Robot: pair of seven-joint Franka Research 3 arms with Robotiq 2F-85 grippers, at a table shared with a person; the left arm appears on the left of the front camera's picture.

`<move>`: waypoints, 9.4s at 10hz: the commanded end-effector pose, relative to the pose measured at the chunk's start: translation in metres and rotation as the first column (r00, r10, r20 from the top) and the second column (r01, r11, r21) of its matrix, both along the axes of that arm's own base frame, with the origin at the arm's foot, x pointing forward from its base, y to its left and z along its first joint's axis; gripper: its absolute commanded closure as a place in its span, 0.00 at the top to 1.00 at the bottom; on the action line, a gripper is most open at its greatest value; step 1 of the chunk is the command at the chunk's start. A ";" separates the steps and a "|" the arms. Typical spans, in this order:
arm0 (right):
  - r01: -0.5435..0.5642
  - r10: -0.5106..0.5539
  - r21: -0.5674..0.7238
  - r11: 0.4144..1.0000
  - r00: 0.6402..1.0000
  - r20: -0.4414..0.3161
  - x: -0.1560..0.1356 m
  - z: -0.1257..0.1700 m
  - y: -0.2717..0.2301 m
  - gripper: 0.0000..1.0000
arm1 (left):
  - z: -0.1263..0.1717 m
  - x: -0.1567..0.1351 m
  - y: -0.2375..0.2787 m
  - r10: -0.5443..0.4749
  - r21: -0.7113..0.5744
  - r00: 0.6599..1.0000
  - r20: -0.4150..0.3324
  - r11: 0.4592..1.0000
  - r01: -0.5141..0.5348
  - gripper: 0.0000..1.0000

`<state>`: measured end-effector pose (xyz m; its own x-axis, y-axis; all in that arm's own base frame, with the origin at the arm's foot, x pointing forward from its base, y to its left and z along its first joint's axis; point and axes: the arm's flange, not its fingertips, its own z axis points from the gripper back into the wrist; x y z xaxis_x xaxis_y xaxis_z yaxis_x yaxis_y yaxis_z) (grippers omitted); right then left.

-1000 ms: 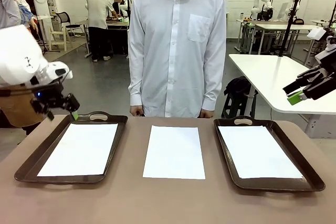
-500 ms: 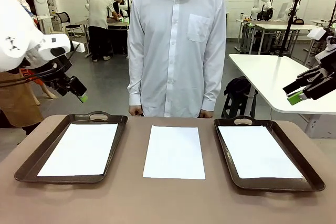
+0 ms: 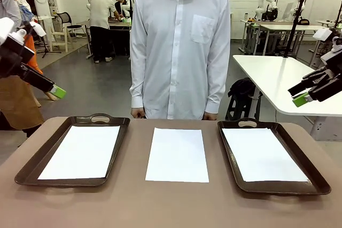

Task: Sort the A4 documents.
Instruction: Receive the A4 Paper.

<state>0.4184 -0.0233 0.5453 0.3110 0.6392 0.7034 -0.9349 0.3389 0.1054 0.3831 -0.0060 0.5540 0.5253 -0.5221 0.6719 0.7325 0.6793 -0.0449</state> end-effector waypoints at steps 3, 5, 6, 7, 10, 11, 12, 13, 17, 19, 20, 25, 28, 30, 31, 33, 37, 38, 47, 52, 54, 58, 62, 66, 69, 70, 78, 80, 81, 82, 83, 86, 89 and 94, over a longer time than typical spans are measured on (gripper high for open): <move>-0.001 0.001 -0.009 1.000 1.000 0.002 0.000 0.000 0.001 1.00 | 0.003 0.003 0.002 -0.037 -0.010 0.999 -0.035 0.999 0.036 1.00; -0.001 0.001 -0.009 1.000 1.000 0.002 0.000 0.000 0.001 1.00 | 0.005 -0.004 0.005 -0.104 -0.046 0.994 -0.017 0.994 0.104 1.00; -0.001 0.001 -0.009 1.000 1.000 0.002 0.000 0.000 0.001 1.00 | 0.005 -0.007 0.004 -0.101 -0.038 0.995 -0.007 0.994 0.101 1.00; -0.001 0.001 -0.009 1.000 1.000 0.002 0.000 0.000 0.001 1.00 | 0.005 -0.009 0.003 -0.112 -0.039 0.994 -0.005 0.993 0.111 1.00; -0.001 0.001 -0.009 1.000 1.000 0.002 0.000 0.000 0.001 1.00 | 0.002 -0.006 0.002 -0.129 -0.045 0.992 -0.013 0.991 0.129 1.00; -0.001 0.001 -0.009 1.000 1.000 0.002 0.000 0.000 0.001 1.00 | 0.006 -0.008 0.000 -0.085 -0.021 0.996 -0.023 0.996 0.085 1.00; -0.001 0.001 -0.009 1.000 1.000 0.002 0.000 0.000 0.001 1.00 | 0.006 -0.008 0.000 -0.085 -0.021 0.996 -0.023 0.996 0.085 1.00; -0.001 0.001 -0.009 1.000 1.000 0.002 0.000 0.000 0.001 1.00 | 0.006 -0.008 0.000 -0.085 -0.021 0.996 -0.023 0.996 0.085 1.00; -0.001 0.001 -0.009 1.000 1.000 0.002 0.000 0.000 0.001 1.00 | 0.006 -0.008 0.000 -0.085 -0.021 0.996 -0.023 0.996 0.085 1.00; -0.001 0.001 -0.009 1.000 1.000 0.002 0.000 0.000 0.001 1.00 | 0.006 -0.008 0.000 -0.085 -0.021 0.996 -0.023 0.996 0.085 1.00; -0.001 0.001 -0.009 1.000 1.000 0.002 0.000 0.000 0.001 1.00 | 0.006 -0.008 0.000 -0.085 -0.021 0.996 -0.023 0.996 0.085 1.00; -0.001 0.001 -0.009 1.000 1.000 0.002 0.000 0.000 0.001 1.00 | 0.006 -0.008 0.000 -0.085 -0.021 0.996 -0.023 0.996 0.085 1.00; -0.001 0.001 -0.009 1.000 1.000 0.002 0.000 0.000 0.001 1.00 | 0.006 -0.008 0.000 -0.085 -0.021 0.996 -0.023 0.996 0.085 1.00; -0.001 0.001 -0.009 1.000 1.000 0.002 0.000 0.000 0.001 1.00 | 0.006 -0.008 0.000 -0.085 -0.021 0.996 -0.023 0.996 0.085 1.00; -0.001 0.001 -0.009 1.000 1.000 0.002 0.000 0.000 0.001 1.00 | 0.006 -0.008 0.000 -0.085 -0.021 0.996 -0.023 0.996 0.085 1.00; -0.001 0.001 -0.009 1.000 1.000 0.002 0.000 0.000 0.001 1.00 | 0.006 -0.008 0.000 -0.085 -0.021 0.996 -0.023 0.996 0.085 1.00; -0.001 0.001 -0.009 1.000 1.000 0.002 0.000 0.000 0.001 1.00 | 0.006 -0.008 0.000 -0.085 -0.021 0.996 -0.023 0.996 0.085 1.00; -0.001 0.001 -0.009 1.000 1.000 0.002 0.000 0.000 0.001 1.00 | 0.006 -0.008 0.000 -0.085 -0.021 0.996 -0.023 0.996 0.085 1.00; -0.001 0.001 -0.009 1.000 1.000 0.002 0.000 0.000 0.001 1.00 | 0.006 -0.008 0.000 -0.085 -0.021 0.996 -0.023 0.996 0.085 1.00; -0.001 0.001 -0.009 1.000 1.000 0.002 0.000 0.000 0.001 1.00 | 0.006 -0.008 0.000 -0.085 -0.021 0.996 -0.023 0.996 0.085 1.00; -0.001 0.001 -0.009 1.000 1.000 0.002 0.000 0.000 0.001 1.00 | 0.006 -0.008 0.000 -0.085 -0.021 0.996 -0.023 0.996 0.085 1.00; -0.001 0.001 -0.009 1.000 1.000 0.002 0.000 0.000 0.001 1.00 | 0.006 -0.008 0.000 -0.085 -0.021 0.996 -0.023 0.996 0.085 1.00; -0.001 0.001 -0.009 1.000 1.000 0.002 0.000 0.000 0.001 1.00 | 0.006 -0.008 0.000 -0.085 -0.021 0.996 -0.023 0.996 0.085 1.00; -0.001 0.001 -0.009 1.000 1.000 0.002 0.000 0.000 0.001 1.00 | 0.002 0.005 -0.007 -0.055 -0.072 0.998 -0.039 0.996 0.052 1.00; -0.001 0.001 -0.009 1.000 1.000 0.002 0.000 0.000 0.001 1.00 | -0.012 0.063 -0.013 0.058 -0.373 0.981 -0.184 0.919 -0.125 1.00; -0.001 0.001 -0.009 1.000 1.000 0.002 0.000 0.000 0.001 1.00 | -0.020 0.082 -0.015 0.069 -0.428 0.967 -0.246 0.887 -0.173 1.00; -0.001 0.001 -0.009 1.000 1.000 0.002 0.000 0.000 0.001 1.00 | -0.093 0.215 -0.064 0.020 -0.662 0.831 -0.556 0.595 -0.456 1.00; -0.001 0.001 -0.009 1.000 1.000 0.002 0.000 0.000 0.001 1.00 | -0.110 0.231 -0.084 -0.004 -0.655 0.795 -0.606 0.569 -0.497 1.00; -0.001 0.001 -0.009 1.000 1.000 0.002 0.000 0.000 0.001 1.00 | -0.115 0.235 -0.095 -0.021 -0.650 0.782 -0.623 0.570 -0.502 1.00; -0.001 0.001 -0.009 1.000 1.000 0.002 0.000 0.000 0.001 1.00 | -0.118 0.236 -0.106 -0.036 -0.650 0.774 -0.632 0.570 -0.504 1.00; -0.001 0.001 -0.009 1.000 1.000 0.002 0.000 0.000 0.001 1.00 | -0.121 0.236 -0.114 -0.045 -0.647 0.769 -0.638 0.572 -0.504 1.00; -0.001 0.001 -0.009 1.000 1.000 0.002 0.000 0.000 0.001 1.00 | -0.128 0.228 -0.134 -0.158 -0.700 0.737 -0.658 0.490 -0.520 1.00; -0.001 0.001 -0.009 1.000 1.000 0.002 0.000 0.000 0.001 1.00 | -0.131 0.219 -0.159 -0.221 -0.704 0.710 -0.669 0.495 -0.509 1.00; -0.001 0.001 -0.009 1.000 1.000 0.002 0.000 0.000 0.001 1.00 | -0.143 0.210 -0.179 -0.284 -0.697 0.662 -0.694 0.498 -0.517 1.00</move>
<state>0.4183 -0.0234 0.5457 0.3104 0.6391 0.7037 -0.9350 0.3389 0.1047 0.5902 -0.1794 0.4115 0.9779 0.1420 0.1536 0.1349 0.1332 -0.9819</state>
